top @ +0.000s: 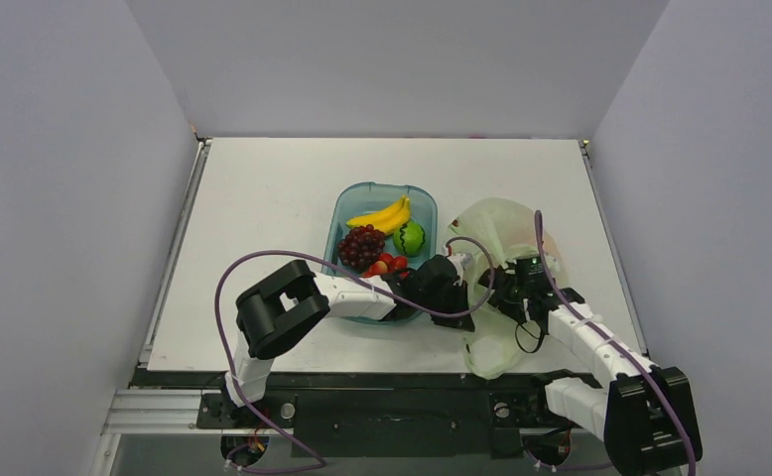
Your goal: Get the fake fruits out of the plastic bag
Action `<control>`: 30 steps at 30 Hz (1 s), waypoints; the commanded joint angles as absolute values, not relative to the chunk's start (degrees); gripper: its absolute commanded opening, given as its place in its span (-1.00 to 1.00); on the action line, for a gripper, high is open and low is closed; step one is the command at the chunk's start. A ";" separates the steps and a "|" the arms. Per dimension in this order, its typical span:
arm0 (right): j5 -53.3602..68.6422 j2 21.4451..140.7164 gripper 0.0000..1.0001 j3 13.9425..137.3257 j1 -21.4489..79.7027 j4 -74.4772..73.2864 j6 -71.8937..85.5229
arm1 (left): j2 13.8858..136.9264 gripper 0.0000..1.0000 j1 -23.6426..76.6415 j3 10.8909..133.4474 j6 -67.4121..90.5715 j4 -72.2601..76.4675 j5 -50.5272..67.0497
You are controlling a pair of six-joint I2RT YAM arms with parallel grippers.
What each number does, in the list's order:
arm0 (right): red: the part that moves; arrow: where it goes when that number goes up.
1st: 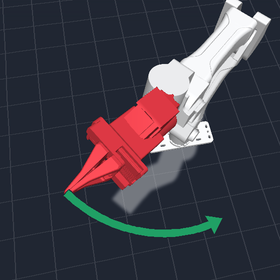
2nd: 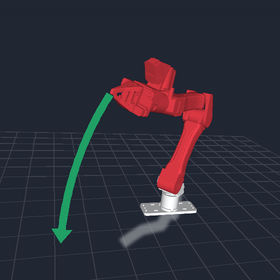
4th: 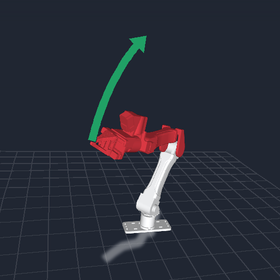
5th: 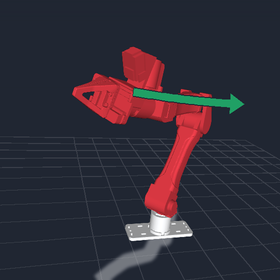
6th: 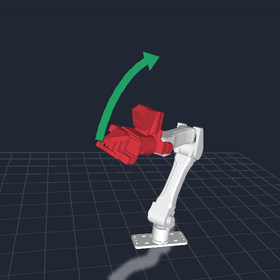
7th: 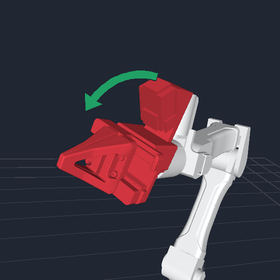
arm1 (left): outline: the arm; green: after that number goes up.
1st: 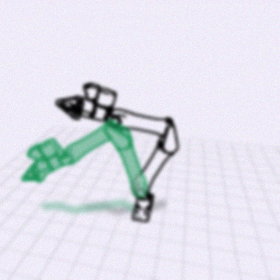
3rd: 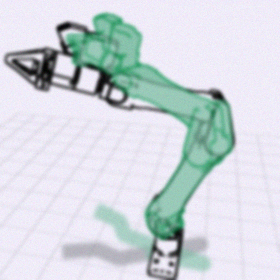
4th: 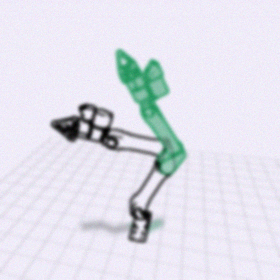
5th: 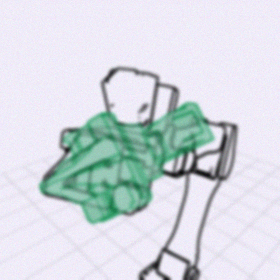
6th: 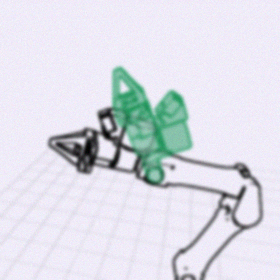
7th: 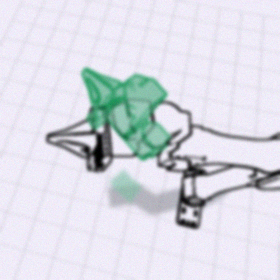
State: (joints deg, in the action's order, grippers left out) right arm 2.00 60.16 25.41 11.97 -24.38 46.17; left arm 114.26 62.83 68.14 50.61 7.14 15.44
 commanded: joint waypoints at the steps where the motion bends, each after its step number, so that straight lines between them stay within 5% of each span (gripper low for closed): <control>1: -1.86 61.60 -0.18 31.80 11.35 -17.04 43.41 | 114.03 -1.00 62.82 69.27 50.42 8.88 16.56; 9: -4.97 55.16 0.35 34.87 11.34 -20.15 39.20 | 115.40 -1.00 61.70 70.27 49.60 7.29 15.94; 30: -4.26 77.82 0.36 41.38 11.60 -12.54 32.58 | 118.27 -1.00 59.15 75.51 49.88 5.57 16.58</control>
State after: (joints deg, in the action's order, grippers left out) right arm -3.64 74.91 38.79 11.66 -16.08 33.58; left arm 117.36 59.72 71.83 50.39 5.54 15.90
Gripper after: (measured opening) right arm 0.681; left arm 0.004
